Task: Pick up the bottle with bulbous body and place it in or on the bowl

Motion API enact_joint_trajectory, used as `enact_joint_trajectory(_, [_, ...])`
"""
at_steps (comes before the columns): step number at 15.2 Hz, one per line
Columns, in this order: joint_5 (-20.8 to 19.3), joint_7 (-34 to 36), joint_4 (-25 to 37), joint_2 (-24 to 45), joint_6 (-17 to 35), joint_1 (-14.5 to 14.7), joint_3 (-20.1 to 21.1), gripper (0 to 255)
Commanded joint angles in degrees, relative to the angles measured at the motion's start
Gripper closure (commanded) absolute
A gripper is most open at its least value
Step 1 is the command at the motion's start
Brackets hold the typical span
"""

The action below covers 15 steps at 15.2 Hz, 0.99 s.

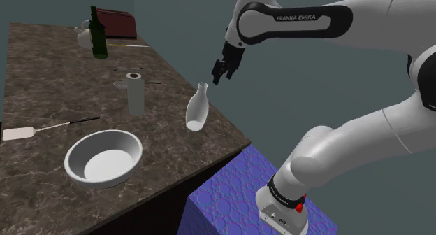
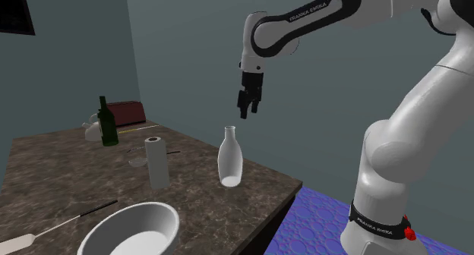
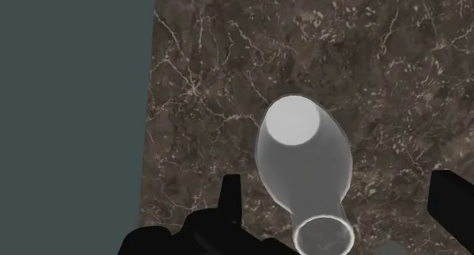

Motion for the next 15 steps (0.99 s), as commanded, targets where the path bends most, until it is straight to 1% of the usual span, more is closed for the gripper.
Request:
enact_joint_trajectory(1, [0.8, -0.3, 0.7, 3.9, 3.5, 0.6, -0.1, 0])
enact_joint_trajectory(5, [2.4, -1.6, 2.8, 11.5, 9.3, 1.4, -0.6, 0])
enact_joint_trajectory(12, [2.5, -1.6, -0.1, 14.3, 14.9, 1.4, -0.6, 0])
enact_joint_trajectory(15, [2.5, -1.6, -0.3, 14.6, 15.4, 1.4, -0.6, 0])
